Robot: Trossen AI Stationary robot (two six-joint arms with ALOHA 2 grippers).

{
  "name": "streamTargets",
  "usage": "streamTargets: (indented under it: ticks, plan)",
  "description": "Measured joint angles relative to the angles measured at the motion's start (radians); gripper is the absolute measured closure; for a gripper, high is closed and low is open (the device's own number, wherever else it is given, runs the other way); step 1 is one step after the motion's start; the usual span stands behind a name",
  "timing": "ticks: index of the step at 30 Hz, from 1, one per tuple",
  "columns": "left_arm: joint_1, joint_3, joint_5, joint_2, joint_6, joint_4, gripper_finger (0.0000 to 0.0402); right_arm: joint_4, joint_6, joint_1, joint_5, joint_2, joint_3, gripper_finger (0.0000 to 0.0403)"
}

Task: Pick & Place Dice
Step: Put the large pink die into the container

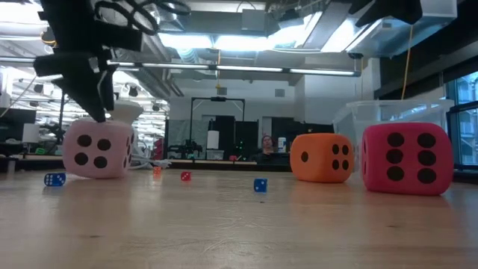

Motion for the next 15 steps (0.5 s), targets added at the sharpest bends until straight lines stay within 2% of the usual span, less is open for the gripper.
streamTargets:
  ticks: [15]
  plan:
    - [0.002, 0.000, 0.023, 0.005, 0.090, -0.008, 0.0123, 0.008, 0.006, 0.000, 0.000, 0.000, 0.000, 0.0238]
